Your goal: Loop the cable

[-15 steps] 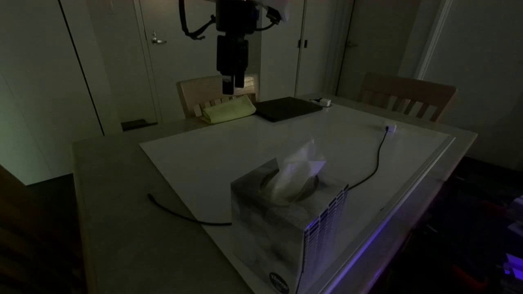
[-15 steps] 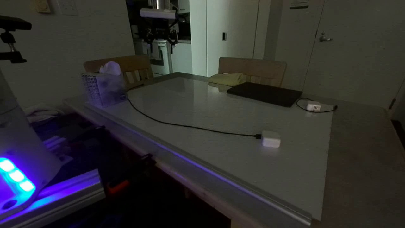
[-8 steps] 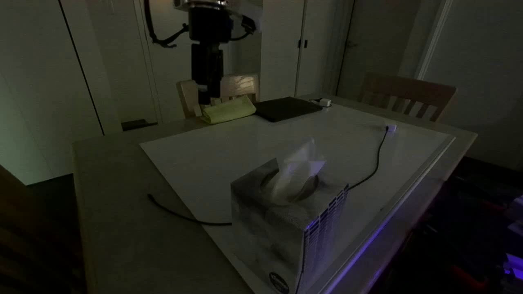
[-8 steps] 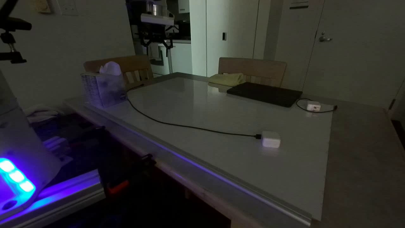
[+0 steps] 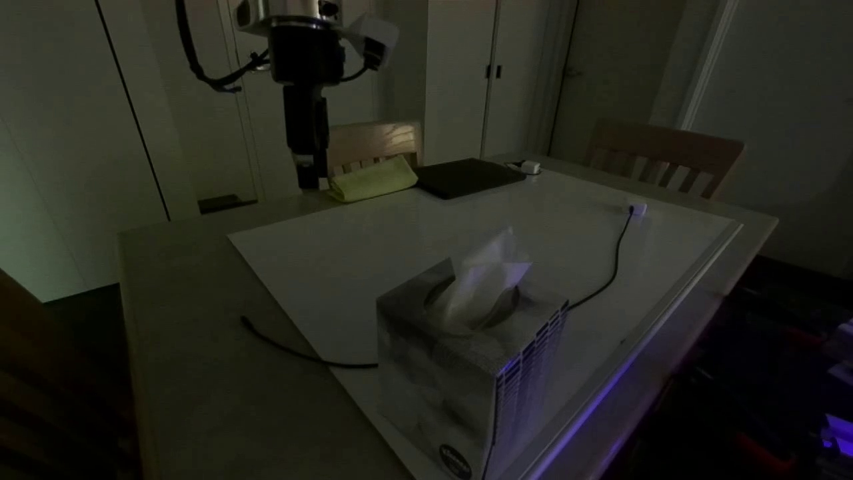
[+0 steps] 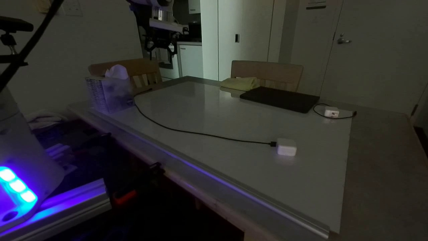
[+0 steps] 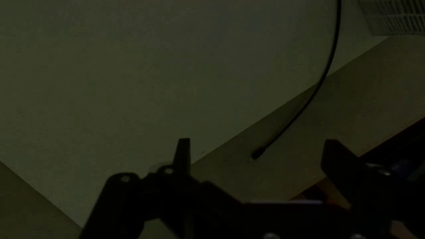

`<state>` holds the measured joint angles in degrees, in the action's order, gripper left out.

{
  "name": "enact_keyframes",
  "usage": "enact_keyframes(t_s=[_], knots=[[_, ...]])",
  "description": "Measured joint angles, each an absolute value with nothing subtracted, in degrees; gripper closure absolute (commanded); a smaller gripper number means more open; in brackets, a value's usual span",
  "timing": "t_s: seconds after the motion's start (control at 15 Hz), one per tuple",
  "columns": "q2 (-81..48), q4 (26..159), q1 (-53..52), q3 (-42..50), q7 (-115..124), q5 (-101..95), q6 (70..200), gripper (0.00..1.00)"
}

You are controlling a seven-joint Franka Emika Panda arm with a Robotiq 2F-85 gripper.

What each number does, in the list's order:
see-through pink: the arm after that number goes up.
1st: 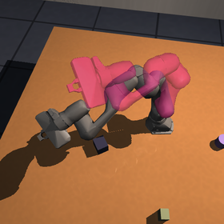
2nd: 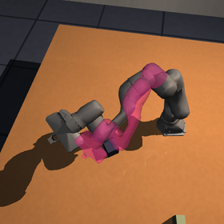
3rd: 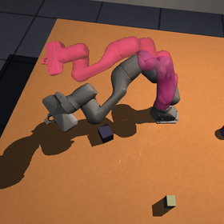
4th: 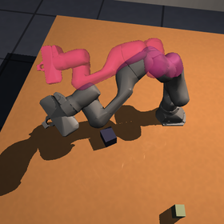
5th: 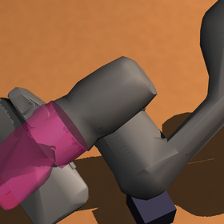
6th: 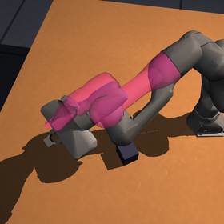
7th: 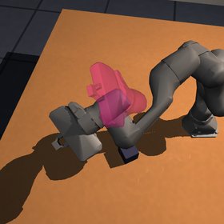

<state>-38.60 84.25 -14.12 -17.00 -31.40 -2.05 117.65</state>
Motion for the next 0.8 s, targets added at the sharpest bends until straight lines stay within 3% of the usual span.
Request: enact_keyframes(t_s=[0.8], knots=[[-45.01,76.86,-24.47,-12.65,7.07,-2.37,113.91,0.00]])
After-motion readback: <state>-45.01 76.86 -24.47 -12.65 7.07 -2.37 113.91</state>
